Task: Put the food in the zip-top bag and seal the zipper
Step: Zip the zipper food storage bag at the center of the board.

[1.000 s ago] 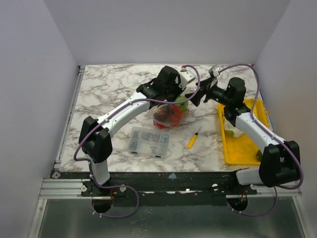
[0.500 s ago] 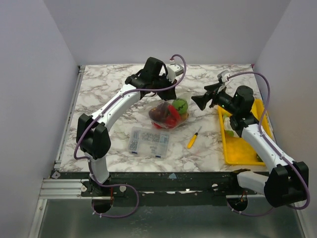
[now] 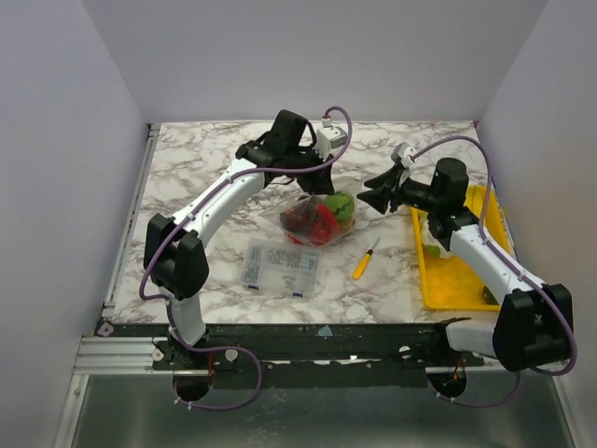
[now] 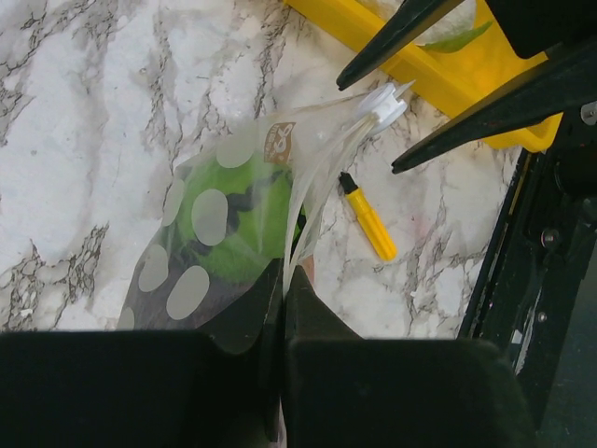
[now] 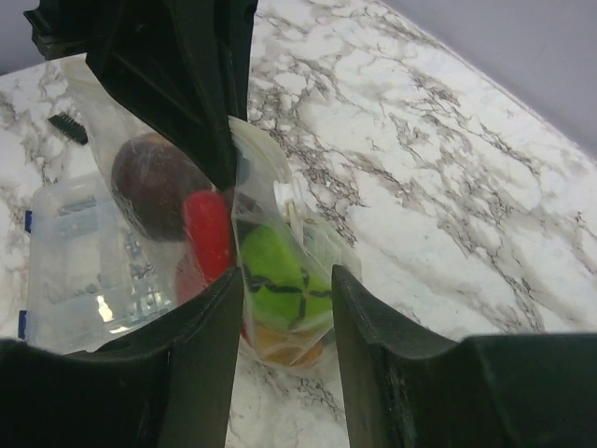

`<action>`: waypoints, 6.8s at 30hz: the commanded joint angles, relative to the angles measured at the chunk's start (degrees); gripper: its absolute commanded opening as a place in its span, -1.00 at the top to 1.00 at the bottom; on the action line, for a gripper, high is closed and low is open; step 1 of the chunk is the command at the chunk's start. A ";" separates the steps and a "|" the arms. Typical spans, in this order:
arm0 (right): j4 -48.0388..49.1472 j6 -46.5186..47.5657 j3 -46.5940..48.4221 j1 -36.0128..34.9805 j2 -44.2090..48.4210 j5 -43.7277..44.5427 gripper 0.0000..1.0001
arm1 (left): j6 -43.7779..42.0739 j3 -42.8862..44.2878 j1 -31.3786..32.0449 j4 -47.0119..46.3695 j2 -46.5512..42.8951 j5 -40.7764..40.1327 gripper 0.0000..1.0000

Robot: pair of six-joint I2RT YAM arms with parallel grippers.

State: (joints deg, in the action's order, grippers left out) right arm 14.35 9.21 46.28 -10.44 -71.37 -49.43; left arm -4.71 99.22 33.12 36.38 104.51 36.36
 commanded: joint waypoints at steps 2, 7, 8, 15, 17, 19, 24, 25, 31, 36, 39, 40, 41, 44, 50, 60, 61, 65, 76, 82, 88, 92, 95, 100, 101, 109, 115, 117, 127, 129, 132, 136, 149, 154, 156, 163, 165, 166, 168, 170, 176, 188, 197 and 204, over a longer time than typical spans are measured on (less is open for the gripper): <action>4.43 1.43 2.43 0.06 -3.51 -5.22 0.13 | -2.17 -0.58 0.73 -0.29 -1.42 2.40 1.00; 13.27 -4.80 1.31 0.06 -5.44 -7.75 0.21 | -2.20 -0.21 1.89 -0.76 -1.06 0.04 0.89; 13.31 -5.70 1.94 0.03 -6.06 -8.36 0.27 | -2.00 -0.12 2.06 -1.33 -1.05 -0.22 0.80; -2.30 -2.02 10.28 -0.02 -11.17 -12.93 0.99 | -0.85 2.34 4.04 -2.85 0.19 -3.18 0.31; -0.43 -3.13 9.21 0.03 -10.52 -12.42 0.99 | -0.57 3.37 4.26 -2.35 1.19 -3.17 0.27; 1.56 -4.30 8.27 0.03 -9.73 -12.51 0.99 | -0.50 3.71 4.51 -2.21 1.60 -3.34 0.21; 0.73 -5.16 8.42 0.00 -8.56 -12.43 0.99 | 0.57 3.62 4.91 -4.03 2.02 -3.67 0.35; -0.38 -5.30 8.83 0.04 -8.27 -11.67 0.97 | 0.81 3.63 4.85 -4.26 2.06 -3.89 0.57; -17.67 2.75 12.71 0.02 -3.81 -1.39 -0.04 | -0.55 2.01 4.77 -4.16 1.52 -6.37 1.00; -23.70 12.32 12.59 0.03 -0.50 2.28 0.00 | -0.06 0.02 4.76 -5.68 -0.20 -5.04 1.00; -25.02 16.43 12.81 -0.01 -0.17 1.57 0.14 | 0.44 -0.34 4.78 -6.05 -0.60 -4.76 1.00; -25.06 17.60 13.08 0.00 -0.38 0.98 0.15 | 0.49 -0.30 4.76 -6.05 -0.57 -4.66 1.00; -24.46 18.03 13.14 0.02 -0.47 0.70 0.15 | 0.58 -0.34 4.76 -6.04 -0.53 -4.50 1.00; -20.72 16.97 12.96 0.02 -1.13 0.20 0.15 | 0.84 -0.50 4.83 -6.12 -0.38 -3.95 1.00; -22.47 17.74 16.74 0.02 -5.10 -5.00 0.22 | 1.11 -0.60 4.76 -6.02 -0.25 -3.57 1.00; -22.79 17.94 17.92 -0.09 -6.46 -6.96 0.57 | 1.02 -0.32 4.79 -5.97 0.01 -2.57 1.00; -22.82 17.94 17.96 -0.11 -6.54 -7.00 0.56 | 1.02 -0.33 4.82 -5.87 0.08 -2.50 1.00; -23.48 18.58 18.14 -0.08 -7.04 -7.47 0.56 | 0.93 -0.04 4.78 -5.68 0.15 -1.63 1.00; -23.81 18.21 18.19 -0.11 -7.60 -7.35 0.55 | 0.62 0.36 4.77 -4.74 0.54 -1.02 1.00; -24.76 18.80 17.62 -0.05 -7.14 -7.45 0.62 | 0.49 0.78 4.83 -4.46 0.92 -0.87 1.00; -26.45 19.76 18.77 -0.10 -7.81 -7.61 0.80 | -0.02 0.81 4.85 -3.83 0.80 -0.41 1.00; -27.56 20.30 19.17 -0.11 -7.67 -7.05 0.72 | -0.43 0.96 4.81 -3.47 0.85 -0.23 1.00; -27.01 19.96 18.63 -0.09 -7.09 -5.84 0.54 | -0.73 1.06 4.80 -3.14 0.89 -0.15 1.00; -26.20 19.75 17.91 -0.08 -6.51 -5.60 0.53 | -0.84 1.07 4.79 -2.88 1.18 -0.08 1.00; -25.78 19.35 17.79 -0.10 -6.49 -5.84 0.61 | -0.81 1.09 4.84 -2.85 1.20 -0.08 1.00; -27.42 21.07 18.17 -0.11 -7.09 -8.66 0.99 | -1.52 1.20 4.80 -3.03 1.01 0.75 1.00; -25.26 20.92 17.78 -0.84 -8.72 -11.29 0.99 | -3.10 0.86 4.82 -3.83 0.61 3.39 1.00; -25.30 20.85 18.54 -1.15 -9.83 -12.41 0.99 | -3.28 0.58 4.77 -4.00 0.29 4.50 1.00; -21.44 18.18 20.16 -4.44 -12.84 -16.13 0.99 | -4.93 -1.25 4.83 -4.17 -0.71 6.18 1.00; -20.53 17.19 19.91 -4.50 -12.60 -17.96 0.99 | -5.47 -1.61 4.77 -3.98 -0.99 5.92 1.00; -18.09 14.98 18.76 -4.50 -11.71 -20.76 0.99 | -5.75 -2.51 4.51 -4.58 -1.51 5.23 1.00; -17.59 13.47 17.34 -4.46 -10.36 -21.82 0.99 | -5.62 -3.14 3.28 -5.24 -1.94 5.77 1.00; -24.37 16.45 17.76 -4.49 -10.16 -24.34 0.99 | -7.53 -4.73 1.48 -4.36 -2.89 7.97 1.00; -23.31 16.27 18.84 -6.73 -11.70 -21.94 0.99 | -5.58 -4.11 2.15 -5.67 -2.81 10.75 1.00; -19.30 13.08 18.45 -7.55 -12.11 -21.42 0.99 | -5.51 -4.27 2.31 -5.93 -3.00 11.22 1.00; -19.20 8.90 18.38 -9.26 -11.71 -11.05 0.72 | -5.40 -5.70 2.30 -6.62 -3.87 9.72 1.00; -19.96 7.90 16.76 -9.29 -8.83 -6.09 0.49 | -5.40 -6.05 2.29 -6.65 -3.84 8.86 1.00; -20.65 7.82 15.83 -9.27 -7.06 -3.25 0.34 | -5.40 -6.16 2.30 -6.64 -3.83 8.32 1.00; -22.81 7.49 14.77 -9.28 -3.94 2.06 0.14 | -5.40 -6.21 2.25 -6.58 -3.71 7.63 1.00; -27.05 8.89 15.08 -9.34 -1.71 6.15 0.08 | -5.47 -6.02 2.21 -6.33 -3.75 7.30 1.00; -41.36 16.92 18.56 -9.26 0.55 15.74 0.07 | -5.84 -6.08 2.21 -6.20 -4.20 6.87 1.00; -54.55 24.09 31.14 -9.32 -7.97 13.63 0.51 | -5.50 -5.51 2.29 -5.97 -3.15 7.31 1.00; -53.21 24.14 30.16 -9.34 -8.91 11.37 0.74 | -5.50 -5.11 2.22 -5.77 -2.97 7.41 1.00; -50.85 23.69 28.19 -9.48 -9.88 9.62 0.92 | -5.14 -4.94 2.21 -6.10 -2.87 8.11 1.00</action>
State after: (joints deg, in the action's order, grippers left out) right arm -37.78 32.91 75.88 -19.68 -80.09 -37.50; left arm -9.82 93.30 35.27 31.14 103.04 42.85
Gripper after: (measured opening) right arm 0.087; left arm 0.015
